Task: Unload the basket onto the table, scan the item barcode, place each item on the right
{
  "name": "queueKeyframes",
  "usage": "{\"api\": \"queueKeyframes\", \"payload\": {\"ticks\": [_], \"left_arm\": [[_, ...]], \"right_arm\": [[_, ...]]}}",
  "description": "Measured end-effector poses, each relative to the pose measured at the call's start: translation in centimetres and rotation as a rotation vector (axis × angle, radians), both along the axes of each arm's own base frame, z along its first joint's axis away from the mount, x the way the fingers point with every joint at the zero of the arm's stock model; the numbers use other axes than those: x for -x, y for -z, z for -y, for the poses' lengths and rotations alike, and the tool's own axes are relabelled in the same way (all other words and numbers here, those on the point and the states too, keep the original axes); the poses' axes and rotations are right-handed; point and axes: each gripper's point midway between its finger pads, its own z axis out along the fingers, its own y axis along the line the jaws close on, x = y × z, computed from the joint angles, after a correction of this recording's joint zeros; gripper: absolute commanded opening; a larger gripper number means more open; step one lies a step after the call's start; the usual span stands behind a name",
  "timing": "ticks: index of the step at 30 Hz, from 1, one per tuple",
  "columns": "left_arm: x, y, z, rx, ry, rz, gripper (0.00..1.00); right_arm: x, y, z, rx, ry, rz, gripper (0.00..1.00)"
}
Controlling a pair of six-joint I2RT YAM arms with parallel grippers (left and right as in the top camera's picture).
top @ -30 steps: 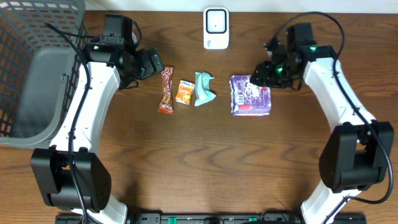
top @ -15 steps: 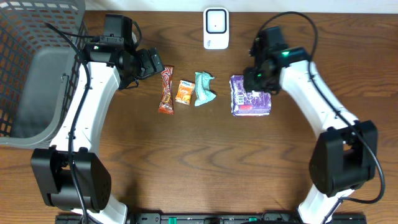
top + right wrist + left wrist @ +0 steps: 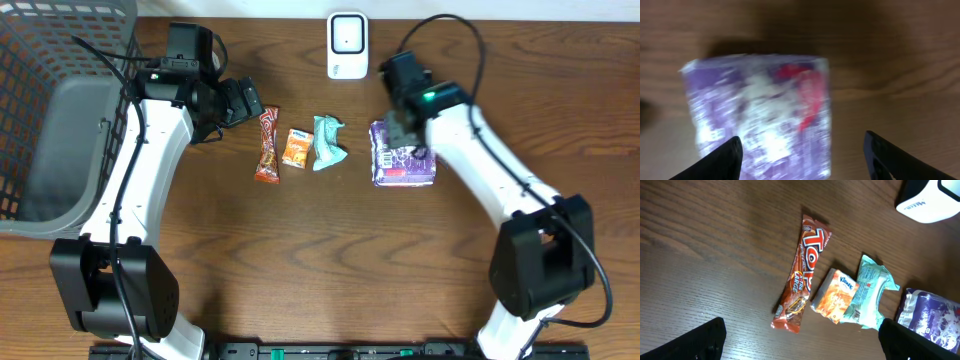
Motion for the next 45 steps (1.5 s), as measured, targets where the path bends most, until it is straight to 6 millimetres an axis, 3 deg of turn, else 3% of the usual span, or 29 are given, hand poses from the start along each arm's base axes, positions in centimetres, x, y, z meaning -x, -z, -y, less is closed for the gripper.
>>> {"api": "queueKeyframes", "payload": {"ticks": [6, 12, 16, 22, 24, 26, 30, 32, 37, 40, 43, 45], "left_arm": [[0.0, 0.0, 0.0, 0.000, 0.000, 0.000, 0.98], [0.0, 0.0, 0.0, 0.000, 0.000, 0.000, 0.98], [0.0, 0.0, 0.0, 0.000, 0.000, 0.000, 0.98], [0.0, 0.0, 0.0, 0.000, 0.000, 0.000, 0.98], [0.0, 0.0, 0.0, 0.000, 0.000, 0.000, 0.98], [0.0, 0.0, 0.0, 0.000, 0.000, 0.000, 0.98], [0.0, 0.0, 0.0, 0.000, 0.000, 0.000, 0.98], [0.0, 0.0, 0.0, 0.000, 0.000, 0.000, 0.98], [0.0, 0.0, 0.0, 0.000, 0.000, 0.000, 0.98], [0.0, 0.0, 0.0, 0.000, 0.000, 0.000, 0.98], [0.0, 0.0, 0.0, 0.000, 0.000, 0.000, 0.98], [0.0, 0.0, 0.0, 0.000, 0.000, 0.000, 0.98]], "right_arm": [[-0.9, 0.7, 4.3, -0.268, 0.014, -0.077, 0.75], [-1.0, 0.5, 6.6, -0.536, -0.034, -0.083, 0.72], [-1.3, 1.6, 6.4, -0.667, -0.071, -0.074, 0.71], [-0.4, 6.8, 4.2, -0.840, -0.112, -0.163, 0.69], [0.1, 8.6, 3.3, -0.906, -0.120, -0.201, 0.61], [0.1, 8.7, 2.4, -0.982, -0.139, -0.202, 0.49], [0.2, 9.1, 1.8, -1.040, -0.145, -0.213, 0.01], [0.3, 8.9, 1.5, -1.065, -0.148, -0.217, 0.01], [0.2, 8.7, 1.9, -1.030, -0.111, -0.240, 0.01], [-0.3, 8.0, 3.2, -0.902, -0.068, -0.235, 0.01], [-1.0, 5.5, 5.2, -0.689, -0.042, -0.180, 0.01], [-1.5, 2.7, 6.2, -0.521, -0.045, -0.109, 0.01]]}}
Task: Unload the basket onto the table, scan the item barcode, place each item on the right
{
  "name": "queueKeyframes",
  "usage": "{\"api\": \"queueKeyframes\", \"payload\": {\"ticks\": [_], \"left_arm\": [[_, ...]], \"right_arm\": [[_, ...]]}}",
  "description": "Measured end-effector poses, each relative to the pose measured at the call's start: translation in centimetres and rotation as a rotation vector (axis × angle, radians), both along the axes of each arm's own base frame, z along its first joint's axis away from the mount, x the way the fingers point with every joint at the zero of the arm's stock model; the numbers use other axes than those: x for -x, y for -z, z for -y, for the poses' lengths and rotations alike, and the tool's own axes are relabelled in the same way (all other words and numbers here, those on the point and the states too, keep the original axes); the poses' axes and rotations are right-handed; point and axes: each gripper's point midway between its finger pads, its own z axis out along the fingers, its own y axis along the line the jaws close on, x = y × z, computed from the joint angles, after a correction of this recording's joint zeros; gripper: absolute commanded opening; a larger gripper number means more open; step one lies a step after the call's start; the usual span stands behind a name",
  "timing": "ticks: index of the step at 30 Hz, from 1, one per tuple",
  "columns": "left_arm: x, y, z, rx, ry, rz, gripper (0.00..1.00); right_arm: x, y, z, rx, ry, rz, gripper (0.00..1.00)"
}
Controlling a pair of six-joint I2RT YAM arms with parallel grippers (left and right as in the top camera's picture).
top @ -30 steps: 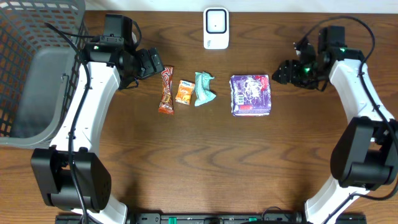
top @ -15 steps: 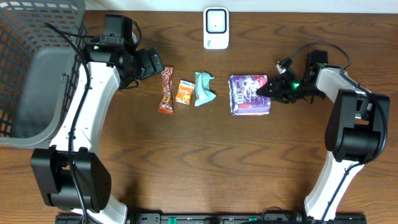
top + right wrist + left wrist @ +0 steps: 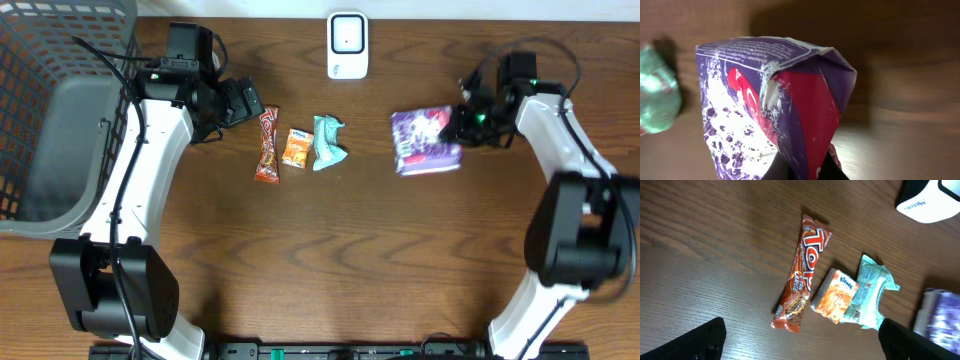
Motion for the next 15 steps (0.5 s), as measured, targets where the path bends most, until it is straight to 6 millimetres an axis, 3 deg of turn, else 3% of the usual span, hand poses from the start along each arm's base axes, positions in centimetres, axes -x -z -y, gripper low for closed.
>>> {"api": "queueKeyframes", "payload": {"ticks": [4, 7, 11, 15], "left_arm": [[0.0, 0.0, 0.0, 0.000, 0.000, 0.000, 0.98], [0.0, 0.0, 0.0, 0.000, 0.000, 0.000, 0.98], [0.0, 0.0, 0.0, 0.000, 0.000, 0.000, 0.98], [0.0, 0.0, 0.0, 0.000, 0.000, 0.000, 0.98]], "right_arm": [[-0.3, -5.7, 0.9, 0.317, 0.045, 0.143, 0.01], [0.0, -8.2, 1.7, 0.556, 0.107, 0.203, 0.01], [0.2, -8.3, 3.4, 0.807, 0.161, 0.202, 0.01], [0.0, -6.4, 5.0, 0.961, 0.182, 0.155, 0.01]]}}
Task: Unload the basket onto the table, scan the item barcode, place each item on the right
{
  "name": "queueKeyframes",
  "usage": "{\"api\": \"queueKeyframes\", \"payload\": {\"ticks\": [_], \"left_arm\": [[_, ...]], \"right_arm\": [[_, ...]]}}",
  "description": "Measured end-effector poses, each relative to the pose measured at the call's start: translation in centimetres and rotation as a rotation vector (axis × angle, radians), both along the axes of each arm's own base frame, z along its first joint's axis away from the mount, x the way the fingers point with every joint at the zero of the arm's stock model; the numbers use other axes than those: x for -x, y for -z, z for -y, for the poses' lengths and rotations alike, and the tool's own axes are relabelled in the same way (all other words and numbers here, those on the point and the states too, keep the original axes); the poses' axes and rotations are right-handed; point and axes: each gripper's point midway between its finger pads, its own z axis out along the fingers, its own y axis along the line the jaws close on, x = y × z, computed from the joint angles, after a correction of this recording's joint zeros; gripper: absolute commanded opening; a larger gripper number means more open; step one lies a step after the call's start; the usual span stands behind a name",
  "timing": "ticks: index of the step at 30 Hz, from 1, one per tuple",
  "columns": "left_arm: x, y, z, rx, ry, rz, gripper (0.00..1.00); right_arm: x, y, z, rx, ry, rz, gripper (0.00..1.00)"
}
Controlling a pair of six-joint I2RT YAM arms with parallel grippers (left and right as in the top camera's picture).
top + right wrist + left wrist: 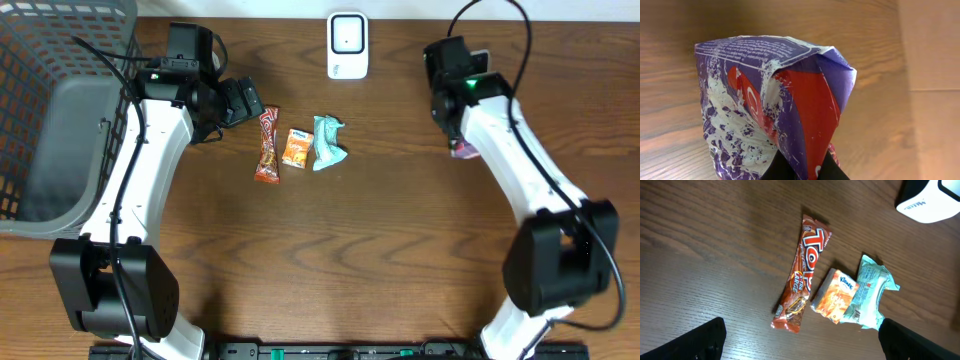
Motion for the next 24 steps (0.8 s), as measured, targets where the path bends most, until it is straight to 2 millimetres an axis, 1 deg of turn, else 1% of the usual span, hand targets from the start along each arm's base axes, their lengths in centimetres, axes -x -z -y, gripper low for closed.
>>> {"api": "queueKeyframes", "payload": {"ticks": [1, 4, 6, 7, 8, 9, 10, 13, 16, 17, 19, 21, 24], "left_arm": [[0.0, 0.0, 0.0, 0.000, 0.000, 0.000, 0.98], [0.0, 0.0, 0.0, 0.000, 0.000, 0.000, 0.98], [0.0, 0.0, 0.0, 0.000, 0.000, 0.000, 0.98], [0.0, 0.0, 0.0, 0.000, 0.000, 0.000, 0.98], [0.0, 0.0, 0.0, 0.000, 0.000, 0.000, 0.98], [0.0, 0.0, 0.0, 0.000, 0.000, 0.000, 0.98], [0.0, 0.0, 0.0, 0.000, 0.000, 0.000, 0.97], [0.0, 0.0, 0.0, 0.000, 0.000, 0.000, 0.98], [0.0, 0.0, 0.0, 0.000, 0.000, 0.000, 0.98], [0.0, 0.0, 0.0, 0.000, 0.000, 0.000, 0.98], [0.0, 0.0, 0.0, 0.000, 0.000, 0.000, 0.98], [0.0, 0.0, 0.0, 0.000, 0.000, 0.000, 0.98], [0.0, 0.0, 0.0, 0.000, 0.000, 0.000, 0.98]], "right_arm": [[0.0, 0.6, 0.2, 0.019, 0.010, -0.011, 0.03], [-0.2, 2.4, 0.2, 0.034, 0.026, -0.034, 0.20], [-0.5, 3.3, -0.8, 0.012, 0.013, -0.035, 0.22], [-0.8, 3.5, -1.6, -0.009, -0.003, -0.028, 0.24], [-1.2, 3.7, -2.6, -0.037, -0.021, -0.013, 0.29], [-1.6, 3.8, -4.0, -0.067, -0.050, 0.004, 0.38], [-1.8, 3.8, -4.9, -0.086, -0.062, 0.017, 0.40], [-2.2, 3.7, -8.7, -0.155, -0.138, 0.034, 0.48], [-2.9, 2.2, -12.7, -0.224, -0.215, 0.074, 0.56], [-3.1, 1.4, -13.9, -0.244, -0.238, 0.089, 0.56], [-3.6, -0.1, -15.4, -0.273, -0.267, 0.114, 0.56], [-3.8, -1.6, -15.9, -0.290, -0.277, 0.127, 0.55], [-4.1, -3.2, -15.0, -0.293, -0.258, 0.129, 0.49]]}}
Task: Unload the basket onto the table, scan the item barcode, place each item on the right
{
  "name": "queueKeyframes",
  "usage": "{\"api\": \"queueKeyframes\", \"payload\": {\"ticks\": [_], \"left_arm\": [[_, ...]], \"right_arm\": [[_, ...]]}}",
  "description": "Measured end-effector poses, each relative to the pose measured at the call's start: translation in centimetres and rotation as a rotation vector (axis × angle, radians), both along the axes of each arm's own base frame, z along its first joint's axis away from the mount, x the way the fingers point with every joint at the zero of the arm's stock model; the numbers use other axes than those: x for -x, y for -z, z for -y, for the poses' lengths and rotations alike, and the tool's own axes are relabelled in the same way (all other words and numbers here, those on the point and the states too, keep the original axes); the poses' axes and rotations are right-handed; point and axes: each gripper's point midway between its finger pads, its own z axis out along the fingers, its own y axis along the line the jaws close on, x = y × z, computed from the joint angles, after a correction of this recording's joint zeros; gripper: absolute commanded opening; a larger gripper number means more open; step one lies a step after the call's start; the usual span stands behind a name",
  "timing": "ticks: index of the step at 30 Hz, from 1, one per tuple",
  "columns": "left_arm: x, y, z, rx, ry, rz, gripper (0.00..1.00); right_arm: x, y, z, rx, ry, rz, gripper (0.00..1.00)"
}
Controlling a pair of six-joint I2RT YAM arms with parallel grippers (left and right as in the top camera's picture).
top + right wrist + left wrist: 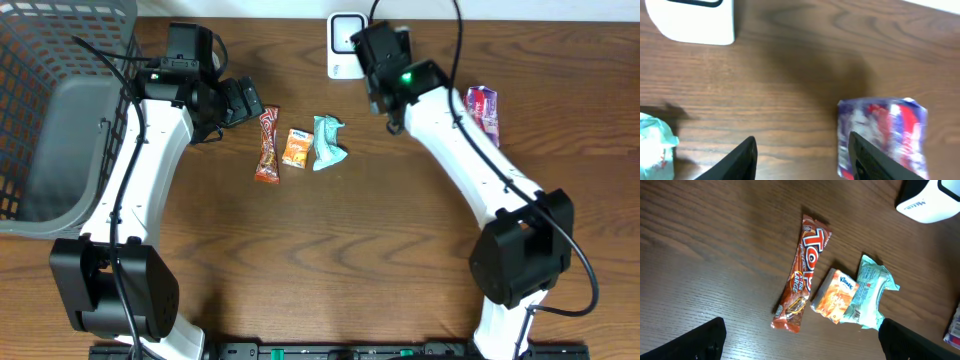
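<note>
A purple and red snack bag (482,108) lies flat at the right of the table, also seen in the right wrist view (881,136). The white barcode scanner (347,44) stands at the back middle. My right gripper (802,160) hangs open just right of the scanner, with bare wood between its fingers and the bag beside its right finger (867,160). My left gripper (800,345) is open above a red candy bar (802,280), an orange tissue pack (837,296) and a teal pack (870,297).
A grey mesh basket (40,110) takes up the left end of the table. The candy bar (267,145), tissue pack (296,147) and teal pack (328,142) lie in a row left of centre. The back edge runs right behind the scanner.
My right gripper was shut on the purple bag at the right side. Now it is open and further left, near the scanner, and the bag lies on the table at the right.
My right gripper first stood open over the purple bag lying just right of the teal pack. Then it was shut on the bag and held it further right, turned on edge. Now the bag rests at the far right. The left arm stayed still throughout.
</note>
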Motion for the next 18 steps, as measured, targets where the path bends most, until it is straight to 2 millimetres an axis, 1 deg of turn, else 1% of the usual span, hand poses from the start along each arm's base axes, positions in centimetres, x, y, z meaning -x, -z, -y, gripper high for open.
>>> {"api": "queueKeyframes", "payload": {"ticks": [2, 4, 5, 7, 8, 9, 11, 13, 16, 18], "left_arm": [[0.0, 0.0, 0.0, 0.000, 0.000, 0.000, 0.98], [0.0, 0.0, 0.0, 0.000, 0.000, 0.000, 0.98], [0.0, 0.0, 0.0, 0.000, 0.000, 0.000, 0.98], [0.0, 0.0, 0.0, 0.000, 0.000, 0.000, 0.98], [0.0, 0.0, 0.0, 0.000, 0.000, 0.000, 0.98], [0.0, 0.0, 0.0, 0.000, 0.000, 0.000, 0.98], [0.0, 0.0, 0.0, 0.000, 0.000, 0.000, 0.98], [0.0, 0.0, 0.0, 0.000, 0.000, 0.000, 0.98], [0.0, 0.0, 0.0, 0.000, 0.000, 0.000, 0.98], [0.0, 0.0, 0.0, 0.000, 0.000, 0.000, 0.98]], "right_arm": [[0.0, -0.4, 1.5, 0.003, 0.029, -0.018, 0.44], [0.2, -0.3, 3.9, 0.012, 0.074, -0.050, 0.26], [0.3, -0.1, 5.4, 0.017, 0.101, -0.069, 0.19], [0.5, 0.3, 8.8, 0.022, 0.174, -0.102, 0.11], [0.7, 0.4, 10.6, 0.022, 0.216, -0.114, 0.09], [0.9, 0.5, 13.0, 0.017, 0.273, -0.128, 0.06], [1.5, 0.8, 16.4, 0.005, 0.350, -0.150, 0.02], [2.1, 1.0, 19.9, -0.019, 0.430, -0.167, 0.01], [3.1, 1.8, 23.4, -0.086, 0.505, -0.196, 0.01], [3.4, 2.7, 24.3, -0.154, 0.515, -0.212, 0.01]]}}
